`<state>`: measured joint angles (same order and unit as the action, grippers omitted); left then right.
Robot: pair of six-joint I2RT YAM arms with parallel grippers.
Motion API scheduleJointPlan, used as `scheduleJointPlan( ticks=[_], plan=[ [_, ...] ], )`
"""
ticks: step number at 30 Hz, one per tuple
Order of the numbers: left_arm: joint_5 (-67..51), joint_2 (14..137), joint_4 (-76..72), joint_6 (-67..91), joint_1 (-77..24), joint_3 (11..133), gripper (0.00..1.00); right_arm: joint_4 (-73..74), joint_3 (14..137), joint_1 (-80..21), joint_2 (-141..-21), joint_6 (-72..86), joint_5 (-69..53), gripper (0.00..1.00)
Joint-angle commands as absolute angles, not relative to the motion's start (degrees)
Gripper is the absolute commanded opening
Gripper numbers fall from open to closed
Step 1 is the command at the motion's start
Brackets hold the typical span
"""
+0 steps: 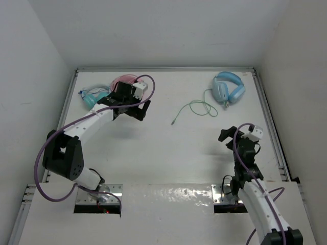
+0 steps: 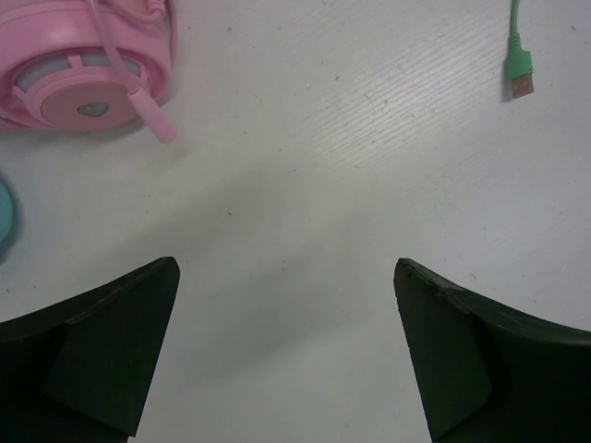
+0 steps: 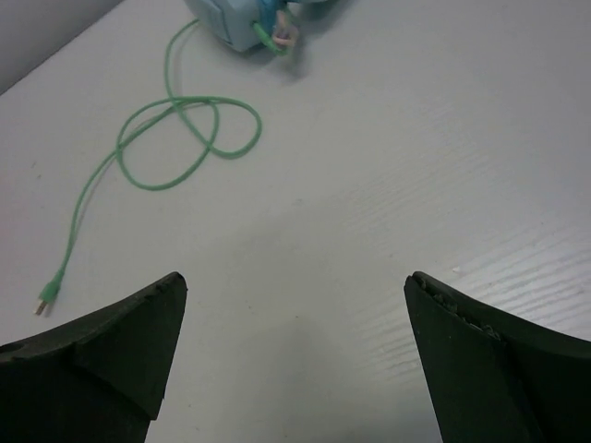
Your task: Wrap the headphones
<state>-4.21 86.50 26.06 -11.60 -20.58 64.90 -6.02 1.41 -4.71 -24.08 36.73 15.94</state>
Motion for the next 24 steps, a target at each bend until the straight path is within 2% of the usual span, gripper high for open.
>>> scheduleJointPlan(
  ticks=[1,3,4,6,7,9,12,20,24],
  plan=[
    [-6.06,85.6,25.66,-12.48,-20.13,67.24,1.0,-11.24,4.37,-5.01,-31.43,41.74,23.0,0.99],
    [-6.15,85.26,25.49,-12.57,-20.13,66.89,1.0,-12.48,10.95,-5.01,-43.02,37.91,23.46,0.99],
    [-6.07,84.99,25.92,-12.74,-20.21,66.88,1.0,-10.48,20.56,-4.92,-47.42,37.27,23.9,0.99],
    [-4.93,84.64,26.1,-12.92,-20.48,66.88,1.0,-2.22,31.84,-4.31,-60.51,35.6,27.85,0.99],
    [-4.14,84.38,26.1,-13.01,-20.57,66.88,1.0,-0.11,42.87,-3.44,-64.73,34.64,27.95,0.99],
    [-2.12,84.11,26.02,-13.01,-20.83,66.62,1.0,6.31,57.39,-0.28,-76.95,33.66,24.36,0.99],
    [-0.79,84.02,25.58,-13.18,-21.27,66.27,1.0,10.36,71.83,2.72,-90.99,33.05,28.81,0.99],
    [1.84,86.22,25.58,-13.1,-21.53,66.8,1.0,21.69,99.53,5.01,-118.63,32.7,29.89,0.99],
    [2.72,86.66,25.93,-13.01,-21.53,67.15,0.99,24.87,104.67,5.18,-127.69,33.48,31.64,0.99]
  ],
)
